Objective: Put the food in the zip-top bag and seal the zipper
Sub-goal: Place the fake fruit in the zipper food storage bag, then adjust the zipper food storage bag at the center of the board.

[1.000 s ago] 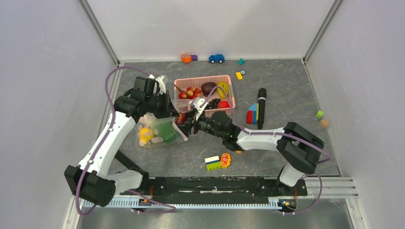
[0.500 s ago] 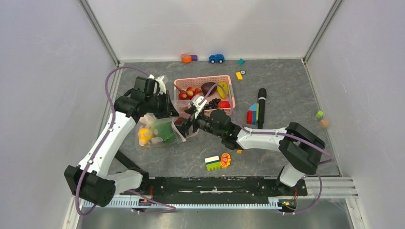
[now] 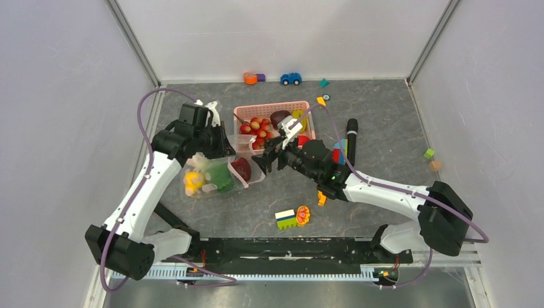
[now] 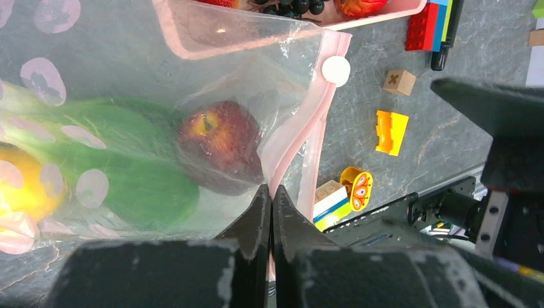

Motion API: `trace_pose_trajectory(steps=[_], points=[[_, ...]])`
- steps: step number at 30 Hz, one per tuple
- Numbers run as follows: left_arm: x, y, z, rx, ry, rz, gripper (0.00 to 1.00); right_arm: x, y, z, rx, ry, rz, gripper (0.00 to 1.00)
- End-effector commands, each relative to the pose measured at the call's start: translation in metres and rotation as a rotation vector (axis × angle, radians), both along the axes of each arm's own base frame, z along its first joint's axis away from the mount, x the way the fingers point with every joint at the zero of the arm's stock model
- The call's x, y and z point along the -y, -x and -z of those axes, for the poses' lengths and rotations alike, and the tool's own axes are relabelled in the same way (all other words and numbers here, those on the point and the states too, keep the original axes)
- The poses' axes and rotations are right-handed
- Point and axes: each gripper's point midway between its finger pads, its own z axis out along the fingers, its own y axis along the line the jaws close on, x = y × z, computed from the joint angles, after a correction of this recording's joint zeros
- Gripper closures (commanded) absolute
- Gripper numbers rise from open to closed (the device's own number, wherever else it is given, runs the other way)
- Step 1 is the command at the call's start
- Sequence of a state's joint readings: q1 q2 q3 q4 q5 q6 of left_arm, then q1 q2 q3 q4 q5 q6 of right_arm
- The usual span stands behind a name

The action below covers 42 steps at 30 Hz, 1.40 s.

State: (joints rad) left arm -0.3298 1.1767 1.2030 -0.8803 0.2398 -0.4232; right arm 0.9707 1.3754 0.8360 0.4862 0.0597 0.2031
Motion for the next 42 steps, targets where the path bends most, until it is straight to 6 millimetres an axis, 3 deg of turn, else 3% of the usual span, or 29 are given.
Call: trace_pose_trajectory(steps=[1, 6, 9, 12, 15, 18, 26, 30, 34, 42], points=[[-0.002, -0.004, -0.015, 0.071, -0.002, -0.008, 0.98, 0.025, -0.004, 0.047, -0.189, 0.065, 0.039, 0.02], [-0.002, -0.005, -0.016, 0.073, 0.001, -0.009, 0.98, -0.002, 0.026, 0.077, -0.283, 0.084, -0.208, 0.09], [-0.002, -0.004, -0.017, 0.075, 0.006, -0.004, 0.98, -0.016, 0.032, 0.087, -0.330, 0.075, -0.277, 0.24], [-0.002, -0.002, -0.022, 0.090, 0.013, -0.001, 0.98, -0.021, 0.021, 0.096, -0.363, 0.083, -0.227, 0.49], [-0.005, -0.001, -0.030, 0.123, 0.014, -0.010, 0.98, -0.023, 0.015, 0.084, -0.339, 0.082, -0.219, 0.76], [-0.006, 0.002, -0.044, 0.169, 0.040, -0.009, 0.98, -0.027, 0.017, 0.046, -0.237, 0.064, -0.270, 1.00], [-0.016, 0.013, -0.091, 0.352, 0.119, -0.032, 0.98, -0.031, 0.043, -0.088, 0.063, -0.055, -0.463, 1.00], [-0.036, 0.019, -0.110, 0.460, 0.107, -0.108, 0.98, -0.032, 0.057, -0.132, 0.140, -0.093, -0.550, 1.00], [-0.051, 0.021, -0.120, 0.519, 0.092, -0.184, 0.98, -0.032, 0.063, -0.142, 0.157, -0.097, -0.579, 1.00], [-0.069, 0.015, -0.116, 0.505, 0.053, -0.290, 0.98, -0.032, 0.050, -0.120, 0.126, -0.039, -0.520, 1.00]])
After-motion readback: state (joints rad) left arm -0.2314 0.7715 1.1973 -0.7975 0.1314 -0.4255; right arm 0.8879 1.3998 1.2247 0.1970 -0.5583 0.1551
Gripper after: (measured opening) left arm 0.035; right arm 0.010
